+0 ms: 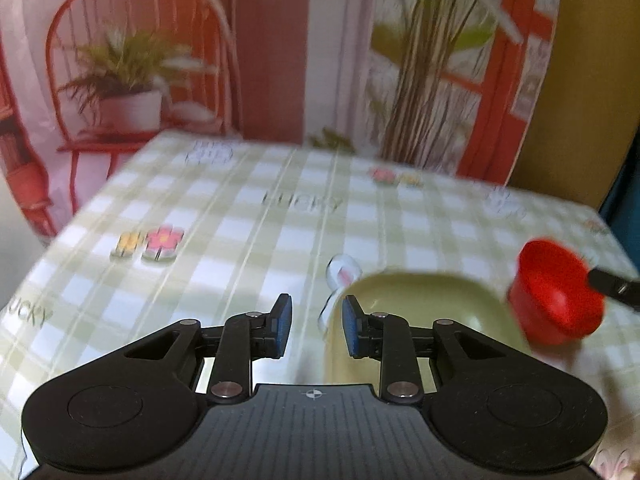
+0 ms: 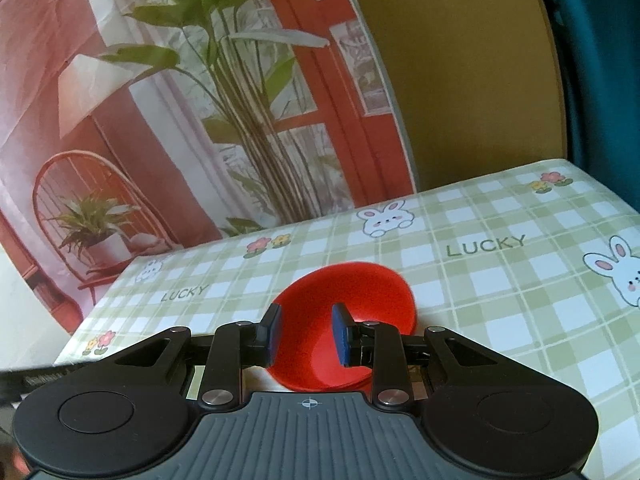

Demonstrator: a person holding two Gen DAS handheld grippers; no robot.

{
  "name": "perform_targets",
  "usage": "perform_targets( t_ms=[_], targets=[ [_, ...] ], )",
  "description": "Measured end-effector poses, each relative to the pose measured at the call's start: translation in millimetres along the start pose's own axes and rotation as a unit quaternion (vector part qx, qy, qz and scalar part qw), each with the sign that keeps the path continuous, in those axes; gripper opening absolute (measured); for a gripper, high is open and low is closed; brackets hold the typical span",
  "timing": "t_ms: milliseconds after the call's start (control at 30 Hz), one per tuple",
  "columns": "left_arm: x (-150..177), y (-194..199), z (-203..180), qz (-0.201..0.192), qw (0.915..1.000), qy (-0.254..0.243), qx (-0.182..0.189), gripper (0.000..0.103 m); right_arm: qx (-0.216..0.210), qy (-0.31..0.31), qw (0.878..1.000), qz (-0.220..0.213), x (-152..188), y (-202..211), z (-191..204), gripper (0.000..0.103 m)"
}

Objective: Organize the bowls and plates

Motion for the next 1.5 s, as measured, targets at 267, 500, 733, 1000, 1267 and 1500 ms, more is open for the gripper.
perform_targets(
  t_ms=[267,500,733,1000,1267,1500],
  targets=[
    [-31.1,-10.1,-57.6,-0.017,0.9958,-0.043,0.080,0.032,0.037,-0.013,0.999,-0.014,-7.8,0.9,-27.3,0.026],
    [-22.4,-48.7,-122.3,0.022,0.9884,-0.075,0.130,0.032,0.061,-0.041,0.997,-0.002,-0.8,-7.9,-57.3,0.026],
    [-4.5,-80.3,-156.4,0.064,0.9814,-0.094,0.155,0.032,0.048,-0.060,0.997,0.024,10.0,-22.4,-61.8,0.025],
    [7.3,-102.2,-164.9,0.092,0.9777,-0.109,0.154,0.031,0.032,-0.075,0.996,0.039,15.4,-30.4,-59.9,0.018],
    [6.3,-98.7,-161.0,0.088,0.9789,-0.096,0.157,0.015,0.036,-0.076,0.996,0.037,11.1,-27.1,-56.8,0.014],
    [-7.6,-72.4,-155.3,0.062,0.9808,-0.089,0.162,0.015,0.028,-0.065,0.997,0.016,-7.2,-13.7,-38.9,0.014]
  ],
)
Point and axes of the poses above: each gripper's, at about its wrist camera, not at the fingertips, and y roughly against the way its jaws point, z to its left, x to its underside, the point moved 9 cm from there along -y, roughly the way its jaws point, and after that the axes turned 3 degrees about x, right-handed, at the moved point
